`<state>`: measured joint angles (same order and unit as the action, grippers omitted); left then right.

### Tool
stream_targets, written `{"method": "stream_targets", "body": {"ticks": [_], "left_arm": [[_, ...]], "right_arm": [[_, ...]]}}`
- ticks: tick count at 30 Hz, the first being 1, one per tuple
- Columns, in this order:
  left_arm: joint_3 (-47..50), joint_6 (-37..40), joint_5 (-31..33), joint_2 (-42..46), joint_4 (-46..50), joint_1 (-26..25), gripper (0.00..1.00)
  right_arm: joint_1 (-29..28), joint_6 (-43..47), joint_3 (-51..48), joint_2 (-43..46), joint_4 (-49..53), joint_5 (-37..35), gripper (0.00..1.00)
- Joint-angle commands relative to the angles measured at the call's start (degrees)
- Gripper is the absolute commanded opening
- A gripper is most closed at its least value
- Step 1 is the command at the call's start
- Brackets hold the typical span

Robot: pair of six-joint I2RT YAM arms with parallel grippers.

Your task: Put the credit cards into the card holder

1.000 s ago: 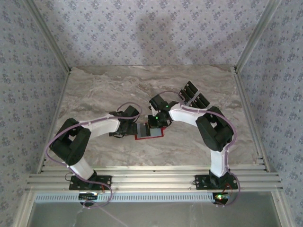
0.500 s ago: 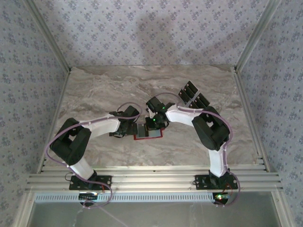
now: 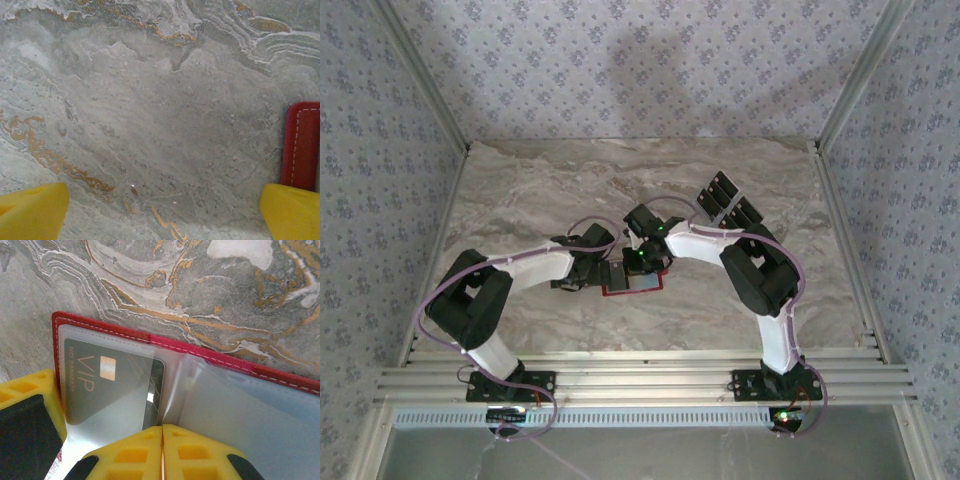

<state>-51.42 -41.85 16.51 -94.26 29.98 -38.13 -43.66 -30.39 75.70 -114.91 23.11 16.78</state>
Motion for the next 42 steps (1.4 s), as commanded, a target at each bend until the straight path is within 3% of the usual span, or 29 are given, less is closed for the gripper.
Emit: {"method": "stream_targets", "body": {"ticks": [1,19,32,42], "left_arm": [[-0.35,0.53,-0.6,-0.49,0.66,-0.16,1.0],[-2.02,1.87,0.8,4.68,4.22,2.5,1.0],[-1.32,2.24,-2.13,2.68,2.06,2.53,1.0],[-0.18,1.8,-3.14,1.31,0.62,1.36,1.0]], "right_arm": [[-0.34,-0.65,-0.29,0.94,-0.21,1.38,0.1],[4.51,-1.34,-12.18,7.4,-2.64,-1.48,0.1],[1.69,-0.98,-8.19,9.18,-1.29,-0.94,0.1],[0.16,-2.74,-10.47,8.4,-3.27,-0.79,0.1]]}}
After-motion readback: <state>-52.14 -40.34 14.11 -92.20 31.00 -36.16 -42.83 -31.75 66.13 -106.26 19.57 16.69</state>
